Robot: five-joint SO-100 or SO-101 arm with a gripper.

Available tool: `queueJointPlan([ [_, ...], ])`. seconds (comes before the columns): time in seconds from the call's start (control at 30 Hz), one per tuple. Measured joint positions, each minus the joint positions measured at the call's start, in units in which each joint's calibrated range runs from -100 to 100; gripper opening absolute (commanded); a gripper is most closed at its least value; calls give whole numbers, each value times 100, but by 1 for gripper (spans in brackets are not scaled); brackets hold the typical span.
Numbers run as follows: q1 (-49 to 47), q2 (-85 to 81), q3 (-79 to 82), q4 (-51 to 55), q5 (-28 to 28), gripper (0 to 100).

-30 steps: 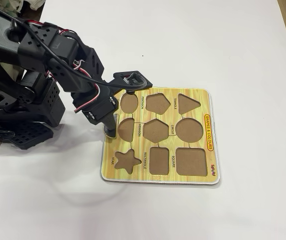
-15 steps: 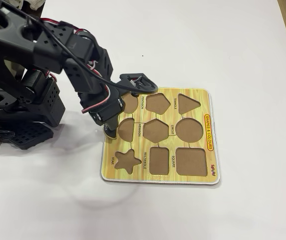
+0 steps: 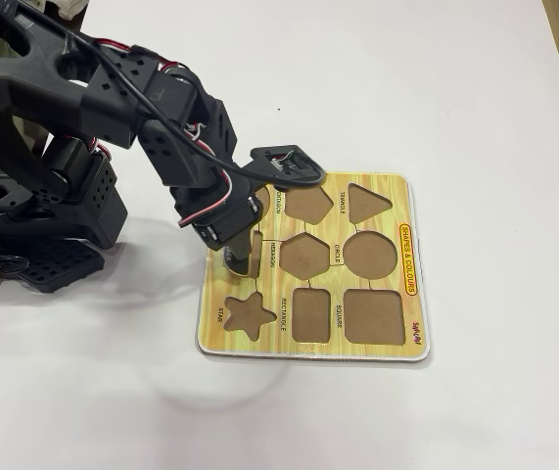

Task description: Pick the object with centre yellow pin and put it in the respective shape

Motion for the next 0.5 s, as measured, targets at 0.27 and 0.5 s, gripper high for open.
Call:
queueJointPlan([
  [0.27, 9, 9, 0, -189, -31, 1],
  [0.5, 9, 455, -9, -480, -42, 1],
])
